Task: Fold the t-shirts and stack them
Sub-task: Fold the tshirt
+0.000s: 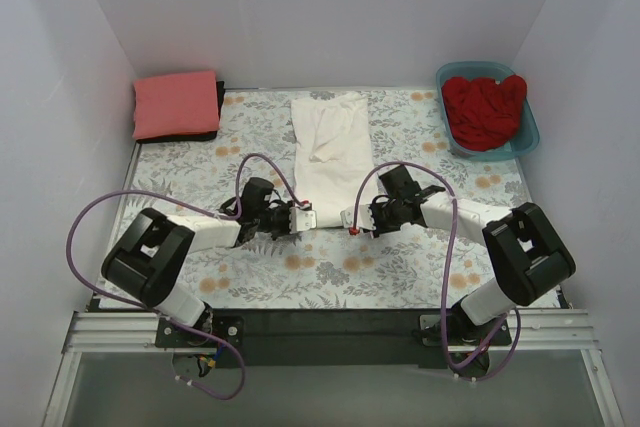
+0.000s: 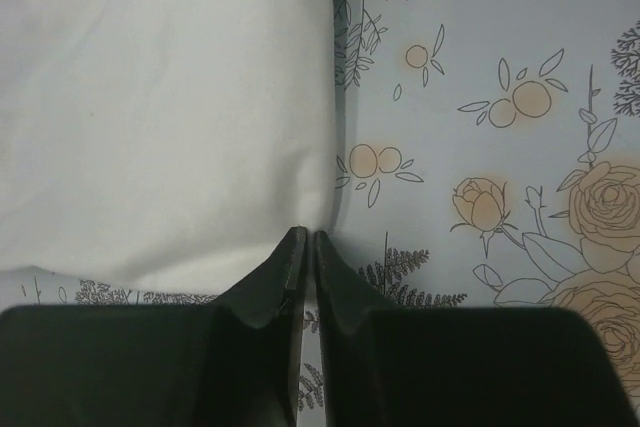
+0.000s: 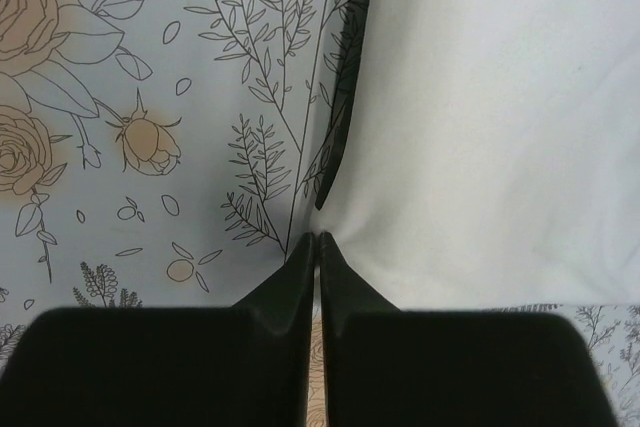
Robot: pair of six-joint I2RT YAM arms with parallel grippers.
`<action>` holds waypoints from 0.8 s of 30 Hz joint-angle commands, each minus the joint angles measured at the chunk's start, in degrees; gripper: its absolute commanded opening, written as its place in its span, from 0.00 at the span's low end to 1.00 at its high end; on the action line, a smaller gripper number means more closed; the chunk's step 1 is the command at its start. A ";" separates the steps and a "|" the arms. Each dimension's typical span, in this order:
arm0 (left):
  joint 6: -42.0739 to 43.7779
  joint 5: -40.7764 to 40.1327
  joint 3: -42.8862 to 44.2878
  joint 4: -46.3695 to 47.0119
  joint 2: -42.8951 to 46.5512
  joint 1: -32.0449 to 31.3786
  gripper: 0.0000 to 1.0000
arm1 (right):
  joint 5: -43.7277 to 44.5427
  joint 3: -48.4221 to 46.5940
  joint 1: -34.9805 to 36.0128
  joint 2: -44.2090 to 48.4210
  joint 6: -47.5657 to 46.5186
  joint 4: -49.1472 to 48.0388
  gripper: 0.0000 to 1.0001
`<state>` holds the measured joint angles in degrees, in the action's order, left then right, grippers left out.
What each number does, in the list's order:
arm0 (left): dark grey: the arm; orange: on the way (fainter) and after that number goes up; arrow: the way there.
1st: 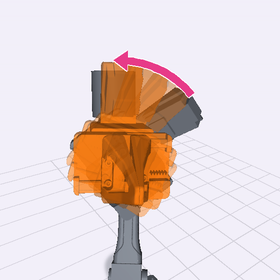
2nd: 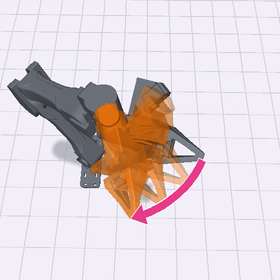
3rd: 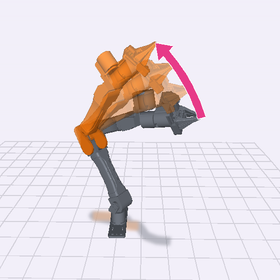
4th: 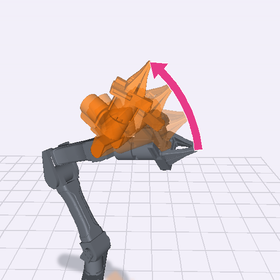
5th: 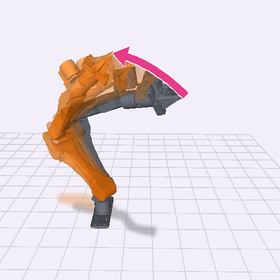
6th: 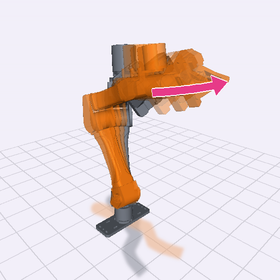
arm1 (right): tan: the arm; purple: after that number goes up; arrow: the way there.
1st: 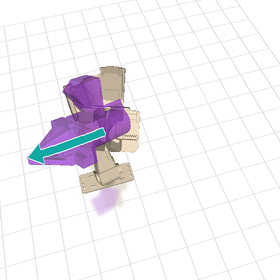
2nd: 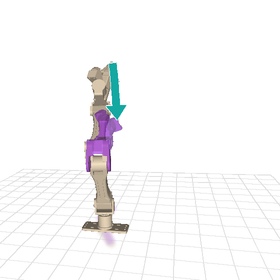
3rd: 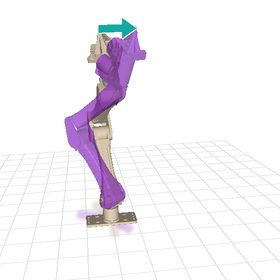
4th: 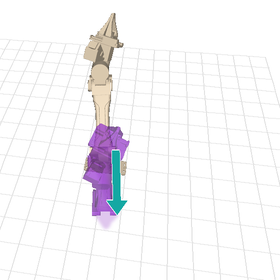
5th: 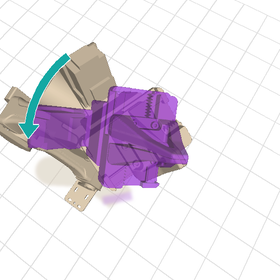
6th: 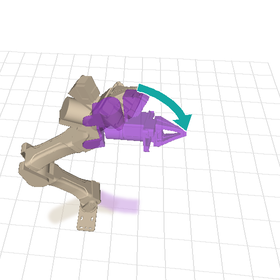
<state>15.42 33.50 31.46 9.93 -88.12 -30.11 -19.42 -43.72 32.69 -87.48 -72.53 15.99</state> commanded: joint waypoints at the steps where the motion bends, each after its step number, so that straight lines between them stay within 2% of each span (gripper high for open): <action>1: 1.63 -0.45 1.49 -1.93 -1.18 0.75 0.04 | 1.22 -1.01 -0.26 -1.20 0.29 0.89 0.01; 2: 1.63 -0.19 2.28 -2.46 -0.83 1.01 0.00 | 1.31 -1.19 -0.26 -0.94 0.81 1.06 0.01; 9: -1.26 4.03 8.07 -9.31 2.85 3.12 0.00 | -1.05 -3.91 -0.43 3.27 2.39 5.09 0.01; 15: -3.46 5.88 14.40 -15.46 6.99 4.62 0.00 | -2.03 -10.93 -1.22 6.88 5.12 10.27 0.01; 24: 1.43 8.16 20.66 -25.57 12.08 5.32 0.00 | -3.60 -18.67 -2.10 10.75 5.47 19.42 0.01</action>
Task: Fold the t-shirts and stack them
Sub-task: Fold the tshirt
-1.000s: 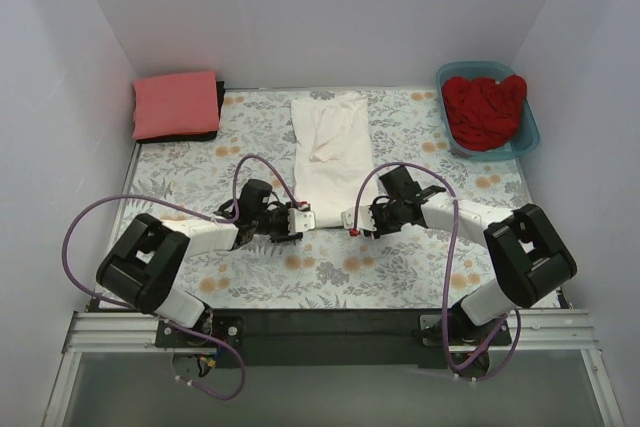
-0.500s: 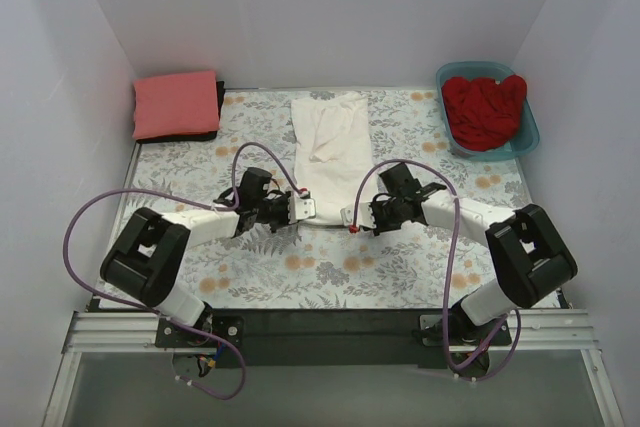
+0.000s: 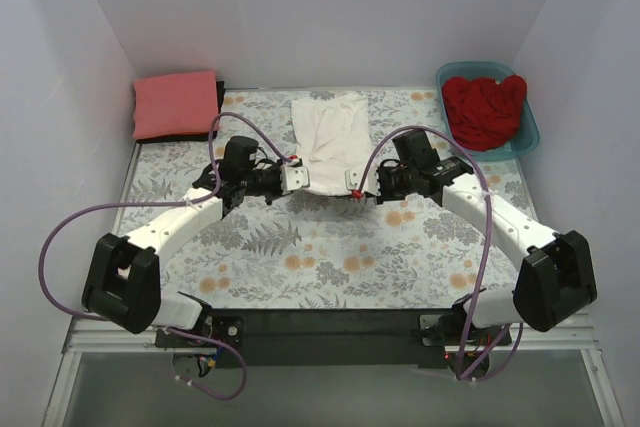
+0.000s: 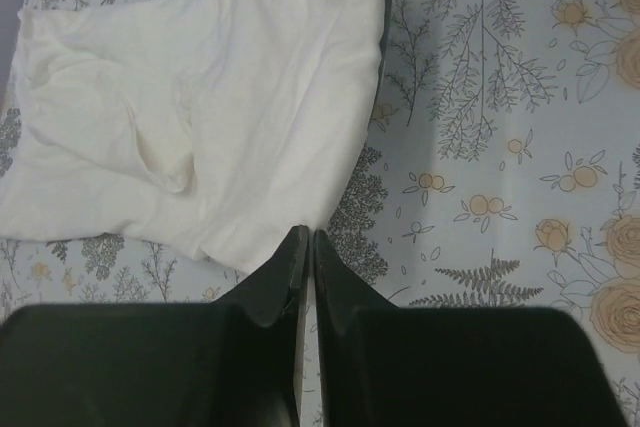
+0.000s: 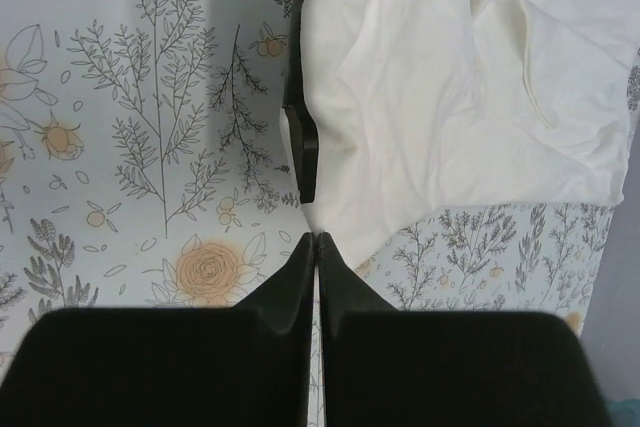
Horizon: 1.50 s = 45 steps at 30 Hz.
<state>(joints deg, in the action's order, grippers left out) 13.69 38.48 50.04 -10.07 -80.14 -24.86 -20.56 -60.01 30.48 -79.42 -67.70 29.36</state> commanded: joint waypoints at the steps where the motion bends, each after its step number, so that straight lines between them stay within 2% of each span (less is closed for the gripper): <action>1: 3.70 4.40 2.08 -8.19 4.90 -0.01 0.00 | -2.73 -2.66 0.19 3.30 0.73 7.27 0.01; 3: 4.67 5.63 2.16 -11.19 7.62 -0.54 0.00 | -3.69 -2.92 1.07 5.23 1.78 11.14 0.01; 8: 7.23 13.01 3.13 -28.67 16.04 -1.68 0.00 | -5.63 -4.32 6.51 13.39 6.69 19.49 0.01; 11: 2.85 13.64 4.53 -34.31 19.84 -1.77 0.00 | -7.83 -8.97 9.07 14.73 13.20 24.68 0.01; 14: -1.03 12.24 6.99 -35.46 18.89 -0.72 0.00 | -5.73 -10.74 8.37 13.51 11.99 26.10 0.01; 19: -2.62 11.88 14.36 -29.67 9.67 3.23 0.00 | -7.04 -15.13 3.28 5.87 3.48 25.57 0.01; 26: -1.47 10.39 19.30 -20.09 -9.91 7.28 0.00 | -7.83 -19.53 -5.24 -12.13 -4.53 18.38 0.01; 30: -2.44 9.16 21.67 -12.02 -19.07 9.21 0.00 | -8.53 -21.64 -7.27 -20.67 -4.99 13.97 0.01; 34: -2.71 8.28 24.75 -10.24 -27.95 10.18 0.00 | -8.80 -23.75 -7.54 -27.62 -3.23 10.10 0.01; 39: -2.44 8.19 23.27 -9.45 -30.34 10.18 0.00 | -10.03 -23.67 -7.10 -31.41 -0.15 8.60 0.01; 45: -1.13 9.24 14.92 -9.62 -24.29 9.31 0.00 | -10.38 -14.81 -4.29 -26.32 2.22 8.16 0.01</action>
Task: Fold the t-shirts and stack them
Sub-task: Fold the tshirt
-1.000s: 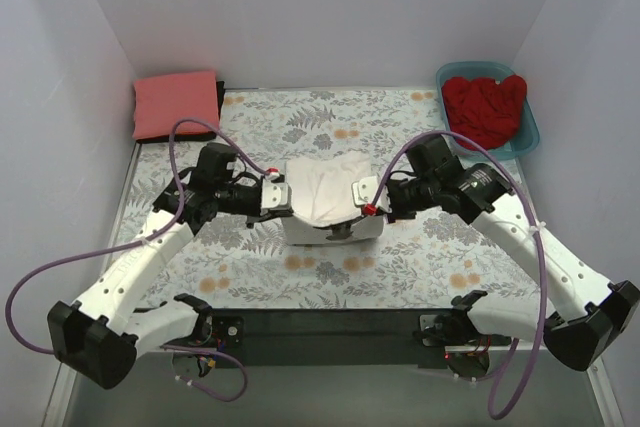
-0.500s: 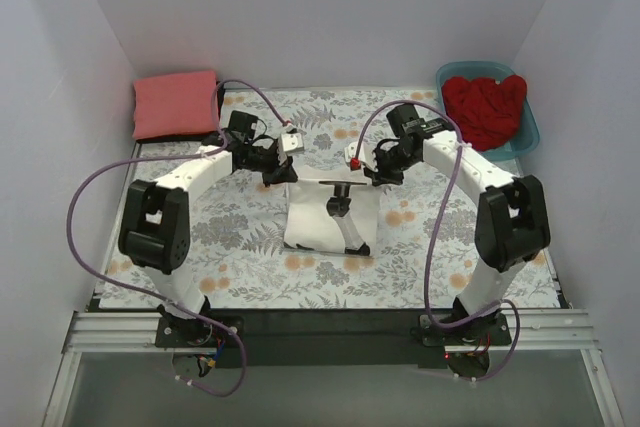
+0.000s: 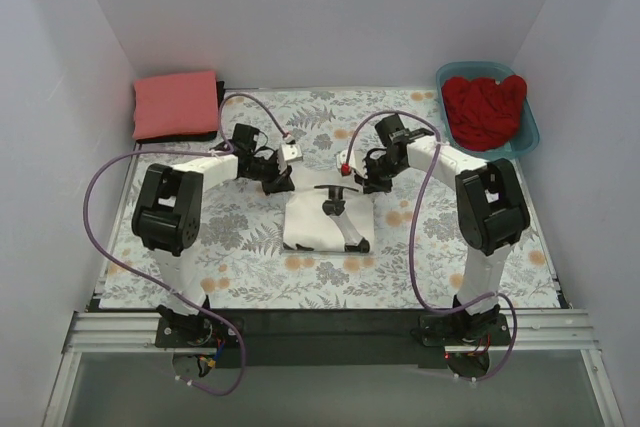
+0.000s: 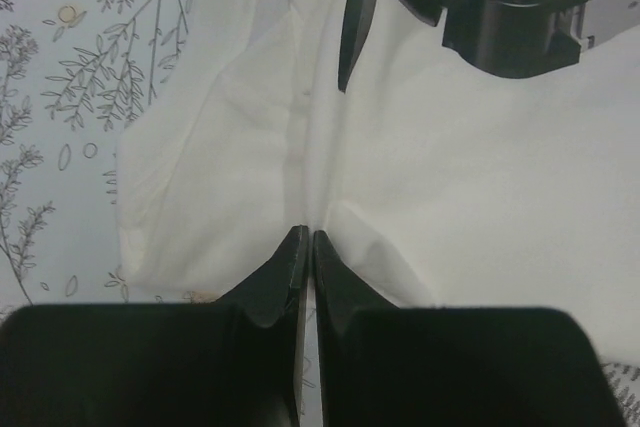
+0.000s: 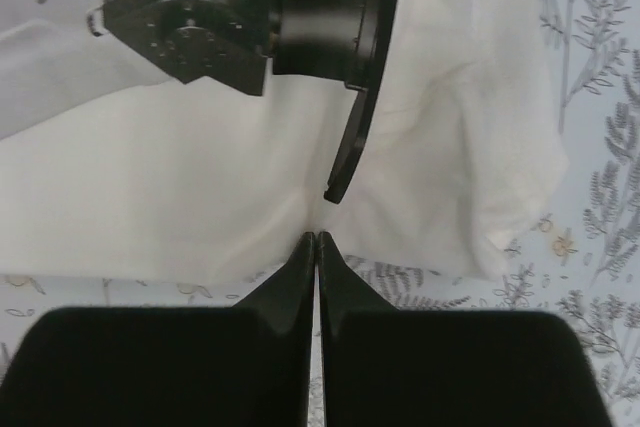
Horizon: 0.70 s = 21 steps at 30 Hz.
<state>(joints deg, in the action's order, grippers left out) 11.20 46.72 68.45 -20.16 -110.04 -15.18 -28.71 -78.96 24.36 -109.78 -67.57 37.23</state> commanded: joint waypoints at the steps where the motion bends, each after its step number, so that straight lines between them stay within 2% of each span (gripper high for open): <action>1: 1.63 1.70 -5.76 -0.05 7.89 -0.46 0.00 | -2.40 5.47 2.27 5.87 2.53 0.21 0.01; 6: 5.66 2.94 -12.36 -3.82 14.23 -1.08 0.00 | -3.98 11.71 4.64 11.59 7.18 0.47 0.01; 7: 6.02 3.29 -12.72 -4.27 15.46 -1.08 0.11 | -4.25 11.90 4.73 12.30 8.23 0.47 0.06; 8: 6.46 3.46 -12.90 -4.62 15.99 -1.08 0.23 | -4.42 11.38 4.65 12.39 9.72 0.73 0.34; 9: 6.20 3.81 -12.72 -4.36 16.60 -1.08 0.42 | -4.69 10.59 4.38 12.57 12.78 1.52 0.43; 12: 4.80 7.41 -10.18 -4.18 18.19 -1.08 0.47 | -8.37 6.29 1.66 12.75 17.71 2.49 0.52; 15: 4.80 9.88 -7.20 -3.66 18.20 -2.57 0.47 | -13.29 -0.39 -1.33 11.17 21.76 3.29 0.53; 16: 4.45 9.88 -6.40 -3.22 16.97 -3.97 0.47 | -14.61 -1.97 -2.03 9.42 25.87 3.02 0.52; 19: 4.71 11.20 -3.33 -2.69 12.94 -7.13 0.47 | -20.41 -9.09 -4.40 3.20 35.44 3.11 0.42; 20: 3.84 10.85 -2.71 -2.34 11.79 -8.19 0.45 | -21.64 -10.59 -5.02 1.69 37.84 3.02 0.33; 21: 3.13 10.41 -1.92 -1.55 10.65 -9.07 0.45 | -23.65 -12.60 -5.20 0.28 39.86 2.93 0.29</action>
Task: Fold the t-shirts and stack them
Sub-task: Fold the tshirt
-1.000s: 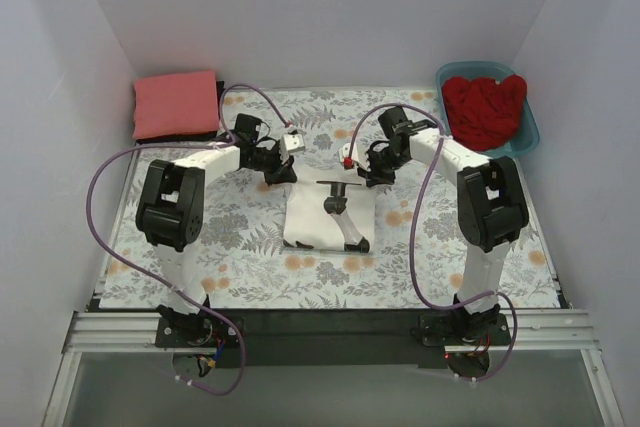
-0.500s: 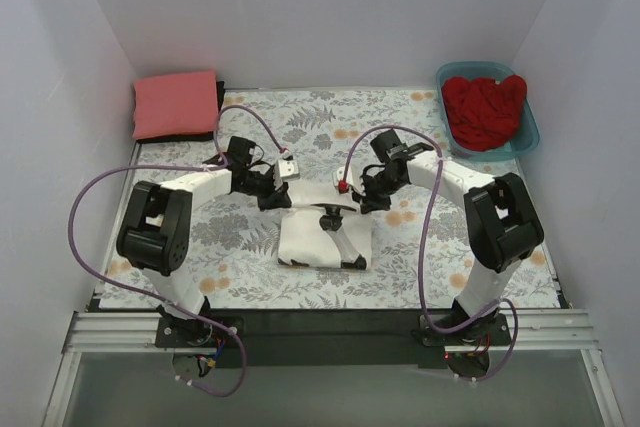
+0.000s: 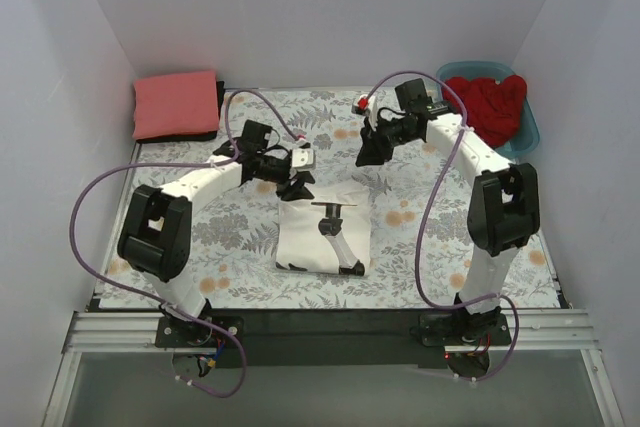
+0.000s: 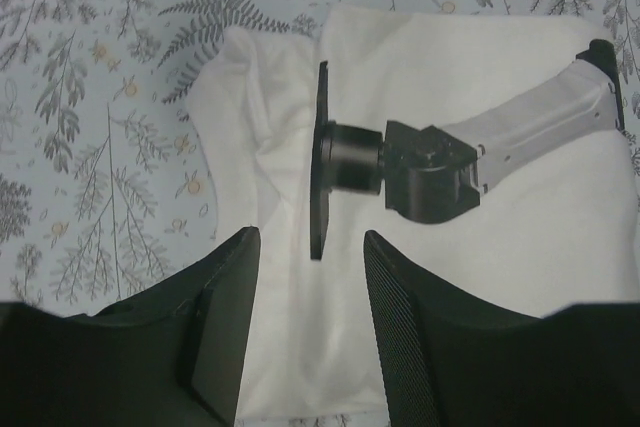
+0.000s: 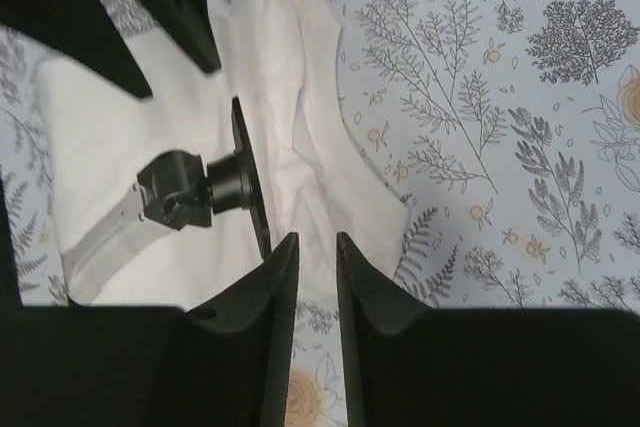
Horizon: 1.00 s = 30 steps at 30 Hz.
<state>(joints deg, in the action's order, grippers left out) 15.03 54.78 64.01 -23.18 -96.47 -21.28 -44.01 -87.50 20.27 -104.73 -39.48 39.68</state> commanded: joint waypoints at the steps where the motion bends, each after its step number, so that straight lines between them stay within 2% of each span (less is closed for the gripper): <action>1: -1.40 2.08 2.96 2.34 -4.68 -4.37 0.44 | -9.16 -4.95 -1.11 -6.96 13.37 0.22 0.27; 6: -4.04 -0.47 3.05 8.67 -8.82 -6.84 0.44 | -13.73 -4.87 -1.03 -11.20 25.67 -5.22 0.21; 11: -3.43 -1.17 4.90 9.29 -12.43 -7.63 0.42 | -14.35 -2.85 -1.11 -13.13 28.93 -9.44 0.20; 17: -2.20 -2.22 3.76 9.29 -13.49 -7.90 0.35 | -14.97 -2.85 -0.94 -14.80 29.47 -10.41 0.20; 18: -1.93 -2.23 3.41 9.21 -13.40 -7.90 0.33 | -15.05 -2.93 -0.94 -14.98 29.55 -10.50 0.20; 24: -0.26 -1.87 1.47 9.99 -10.68 -8.08 0.03 | -15.93 -4.69 -0.50 -17.17 30.08 -10.68 0.21; 25: -0.26 -2.05 0.51 10.52 -10.15 -8.25 0.00 | -16.11 -4.95 -0.32 -17.79 30.34 -10.76 0.21; 30: 0.44 -2.84 -1.95 12.02 -4.98 -8.69 0.00 | -17.16 -5.75 2.14 -19.98 31.49 -12.43 0.21</action>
<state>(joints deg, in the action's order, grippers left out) 13.65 51.86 63.37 -12.88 -108.55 -29.41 -58.54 -90.80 20.40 -123.42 -9.15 29.32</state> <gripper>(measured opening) 0.022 0.207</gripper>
